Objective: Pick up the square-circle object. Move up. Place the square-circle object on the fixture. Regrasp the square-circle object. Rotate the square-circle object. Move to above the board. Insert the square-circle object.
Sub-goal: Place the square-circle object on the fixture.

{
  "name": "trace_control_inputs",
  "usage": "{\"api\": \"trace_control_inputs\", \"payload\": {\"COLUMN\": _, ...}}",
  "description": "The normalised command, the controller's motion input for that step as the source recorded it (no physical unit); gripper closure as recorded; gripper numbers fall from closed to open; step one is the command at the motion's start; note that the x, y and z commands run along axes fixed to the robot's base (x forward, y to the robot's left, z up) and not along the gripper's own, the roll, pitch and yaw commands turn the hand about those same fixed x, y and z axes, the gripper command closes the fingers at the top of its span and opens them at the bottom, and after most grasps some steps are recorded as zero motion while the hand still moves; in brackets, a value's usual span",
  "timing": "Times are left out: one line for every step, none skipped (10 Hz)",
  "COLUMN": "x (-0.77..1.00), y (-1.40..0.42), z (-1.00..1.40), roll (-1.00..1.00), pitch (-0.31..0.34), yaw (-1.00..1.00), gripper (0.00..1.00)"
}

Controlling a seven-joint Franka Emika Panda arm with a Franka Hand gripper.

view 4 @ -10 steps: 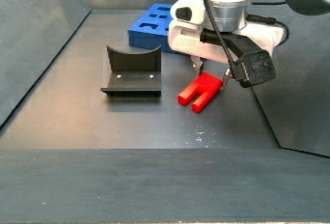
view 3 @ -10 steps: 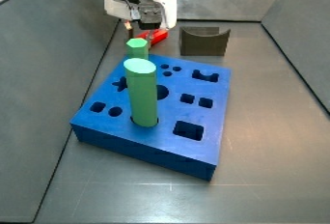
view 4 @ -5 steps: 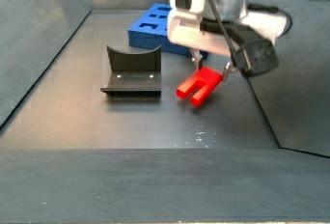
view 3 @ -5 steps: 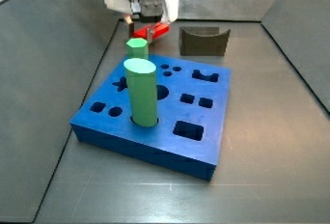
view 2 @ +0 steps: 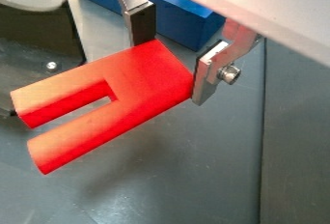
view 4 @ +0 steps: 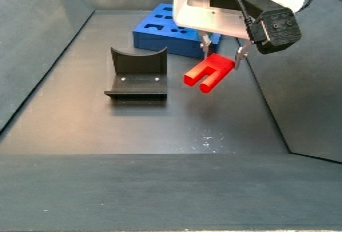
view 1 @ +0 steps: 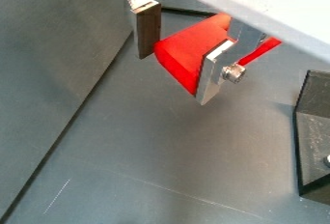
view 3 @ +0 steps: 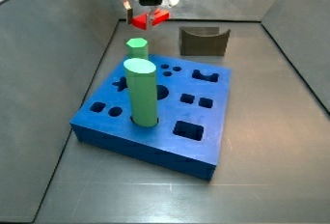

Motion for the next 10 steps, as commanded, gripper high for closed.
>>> {"api": "trace_control_inputs", "payload": {"x": 0.00, "y": 0.00, "z": 1.00, "roll": -0.01, "pitch": -0.004, "yaw": -0.01, "gripper": 1.00}}
{"api": "trace_control_inputs", "payload": {"x": -0.01, "y": 0.00, "z": 1.00, "roll": -0.04, "pitch": 0.010, "yaw": -0.01, "gripper": 1.00}}
{"api": "trace_control_inputs", "payload": {"x": -0.01, "y": -0.01, "z": 1.00, "roll": -0.05, "pitch": 0.013, "yaw": 0.00, "gripper": 1.00}}
{"api": "trace_control_inputs", "payload": {"x": -0.02, "y": -0.01, "z": 1.00, "roll": -0.09, "pitch": 0.015, "yaw": 0.01, "gripper": 1.00}}
{"api": "trace_control_inputs", "payload": {"x": -0.02, "y": -0.01, "z": 1.00, "roll": -0.12, "pitch": 0.015, "yaw": 0.00, "gripper": 1.00}}
{"api": "trace_control_inputs", "payload": {"x": -0.03, "y": -0.01, "z": 1.00, "roll": -0.13, "pitch": 0.014, "yaw": 0.00, "gripper": 1.00}}
{"api": "trace_control_inputs", "payload": {"x": -0.03, "y": 0.00, "z": 1.00, "roll": -0.14, "pitch": 0.017, "yaw": -0.01, "gripper": 1.00}}
{"api": "trace_control_inputs", "payload": {"x": -0.04, "y": 0.00, "z": 1.00, "roll": -0.15, "pitch": 0.016, "yaw": -0.02, "gripper": 1.00}}
{"api": "trace_control_inputs", "payload": {"x": -0.04, "y": 0.00, "z": 0.99, "roll": -0.16, "pitch": 0.018, "yaw": -0.02, "gripper": 1.00}}
{"api": "trace_control_inputs", "payload": {"x": -0.03, "y": 0.00, "z": 0.85, "roll": -0.16, "pitch": 0.019, "yaw": -0.03, "gripper": 1.00}}
